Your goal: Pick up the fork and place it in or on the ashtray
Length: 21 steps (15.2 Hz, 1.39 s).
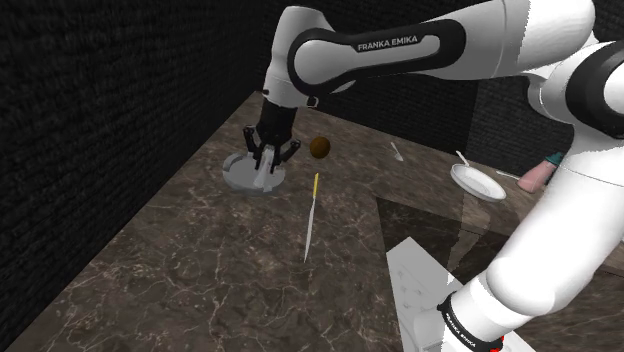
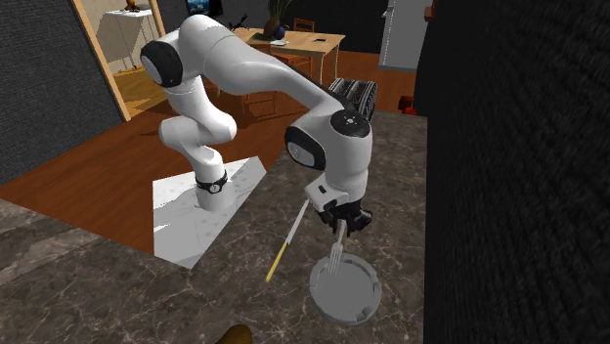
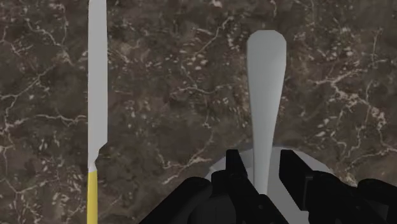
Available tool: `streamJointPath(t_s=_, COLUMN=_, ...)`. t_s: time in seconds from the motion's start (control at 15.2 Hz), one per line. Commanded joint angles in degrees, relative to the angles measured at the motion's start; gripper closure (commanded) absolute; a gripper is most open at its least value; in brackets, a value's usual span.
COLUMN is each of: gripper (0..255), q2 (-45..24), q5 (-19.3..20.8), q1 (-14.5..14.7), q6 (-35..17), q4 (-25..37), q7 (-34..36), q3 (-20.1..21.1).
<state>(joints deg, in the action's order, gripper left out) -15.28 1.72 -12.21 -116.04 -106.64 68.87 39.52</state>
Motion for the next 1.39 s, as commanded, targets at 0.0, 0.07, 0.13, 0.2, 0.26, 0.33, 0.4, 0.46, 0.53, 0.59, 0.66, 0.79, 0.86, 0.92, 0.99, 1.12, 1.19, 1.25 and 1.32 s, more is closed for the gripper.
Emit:
streamJointPath(t_s=0.0, gripper=255, q2=-4.14, q5=2.61, q1=0.55, q6=1.68, q4=5.00, q7=-0.12, q3=-1.25)
streamJointPath(t_s=0.07, gripper=255, q2=-6.17, q5=3.72, q1=0.96, q6=2.59, q4=7.60, q7=-0.24, q3=-1.87)
streamJointPath(t_s=0.13, gripper=255, q2=-8.22, q5=4.78, q1=1.40, q6=3.57, q4=10.32, q7=-0.41, q3=-2.49)
streamJointPath(t_s=0.2, gripper=255, q2=-10.28, q5=5.78, q1=1.91, q6=4.63, q4=13.17, q7=-0.63, q3=-3.11)
streamJointPath(t_s=0.26, gripper=255, q2=-13.41, q5=7.18, q1=2.72, q6=6.33, q4=17.66, q7=-1.03, q3=-3.99)
streamJointPath(t_s=0.33, gripper=255, q2=-13.63, q5=7.27, q1=2.79, q6=5.67, q4=17.21, q7=-1.03, q3=-4.16)
streamJointPath(t_s=0.4, gripper=255, q2=-13.87, q5=7.41, q1=2.82, q6=5.02, q4=16.77, q7=-1.00, q3=-4.26)
streamJointPath(t_s=0.46, gripper=255, q2=-14.13, q5=7.56, q1=2.85, q6=4.38, q4=16.35, q7=-0.97, q3=-4.36)
streamJointPath(t_s=0.53, gripper=255, q2=-14.39, q5=7.71, q1=2.88, q6=3.74, q4=15.94, q7=-0.93, q3=-4.46)
streamJointPath(t_s=0.59, gripper=255, q2=-14.67, q5=7.87, q1=2.92, q6=3.11, q4=15.55, q7=-0.89, q3=-4.56)
streamJointPath(t_s=0.66, gripper=255, q2=-14.96, q5=8.03, q1=2.97, q6=2.49, q4=15.17, q7=-0.85, q3=-4.67)
streamJointPath(t_s=0.79, gripper=255, q2=-15.56, q5=8.38, q1=3.07, q6=1.25, q4=14.47, q7=-0.76, q3=-4.90)
streamJointPath(t_s=0.86, gripper=255, q2=-15.88, q5=8.56, q1=3.12, q6=0.64, q4=14.14, q7=-0.71, q3=-5.02)
streamJointPath(t_s=0.92, gripper=255, q2=-16.20, q5=8.74, q1=3.19, q6=0.03, q4=13.82, q7=-0.66, q3=-5.14)
streamJointPath(t_s=0.99, gripper=255, q2=-16.40, q5=8.85, q1=3.22, q6=-0.36, q4=13.61, q7=-0.63, q3=-5.22)
streamJointPath(t_s=1.12, gripper=255, q2=-16.41, q5=8.86, q1=3.23, q6=-0.35, q4=13.62, q7=-0.63, q3=-5.22)
streamJointPath(t_s=1.19, gripper=255, q2=-16.41, q5=8.86, q1=3.23, q6=-0.35, q4=13.62, q7=-0.63, q3=-5.23)
streamJointPath(t_s=1.25, gripper=255, q2=-16.41, q5=8.86, q1=3.23, q6=-0.35, q4=13.62, q7=-0.63, q3=-5.23)
streamJointPath(t_s=1.32, gripper=255, q2=-16.41, q5=8.86, q1=3.23, q6=-0.35, q4=13.62, q7=-0.63, q3=-5.22)
